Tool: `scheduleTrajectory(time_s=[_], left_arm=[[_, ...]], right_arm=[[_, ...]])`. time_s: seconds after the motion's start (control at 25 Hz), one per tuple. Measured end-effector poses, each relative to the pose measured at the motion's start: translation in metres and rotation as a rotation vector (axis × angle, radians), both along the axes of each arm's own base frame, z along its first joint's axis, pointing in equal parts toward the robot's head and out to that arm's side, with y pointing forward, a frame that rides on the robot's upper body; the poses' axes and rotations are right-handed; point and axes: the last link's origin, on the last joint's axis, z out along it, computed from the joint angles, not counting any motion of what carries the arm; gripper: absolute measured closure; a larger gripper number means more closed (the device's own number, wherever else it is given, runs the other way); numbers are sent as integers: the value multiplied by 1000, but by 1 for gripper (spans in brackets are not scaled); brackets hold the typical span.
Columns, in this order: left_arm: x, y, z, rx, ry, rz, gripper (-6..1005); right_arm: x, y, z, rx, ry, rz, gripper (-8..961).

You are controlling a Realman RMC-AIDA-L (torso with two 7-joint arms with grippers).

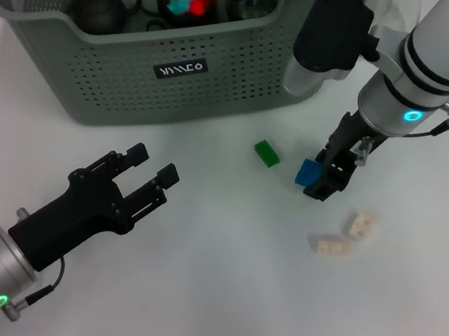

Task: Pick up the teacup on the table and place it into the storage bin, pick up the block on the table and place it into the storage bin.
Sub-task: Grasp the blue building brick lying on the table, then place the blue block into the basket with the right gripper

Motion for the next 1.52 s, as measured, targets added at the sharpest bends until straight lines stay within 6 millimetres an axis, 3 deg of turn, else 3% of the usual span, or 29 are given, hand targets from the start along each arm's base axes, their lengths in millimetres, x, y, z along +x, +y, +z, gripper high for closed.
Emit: scheduleTrajectory(time_s=[0.32,0.56,0.96,1.2,1.4,1.52], left_arm=[[1,1,0,0,1,-2,339],[1,1,0,0,0,-2,339],[-1,-1,0,3,-1,5,339],[-3,-1,2,12,-2,14,339],[-2,-1,2,11,-3,13,339],[-1,0,2,11,-2,9,339]], right_arm=[[1,0,-1,23,-18,-28,403],[-9,0,11,57,12,-15,528],[-40,-7,70,85,175,-6,529],[-79,-27,131,70,439,68,529],[-90,-20,157,166,521,103,529],[-104,0,161,267,512,147,528]])
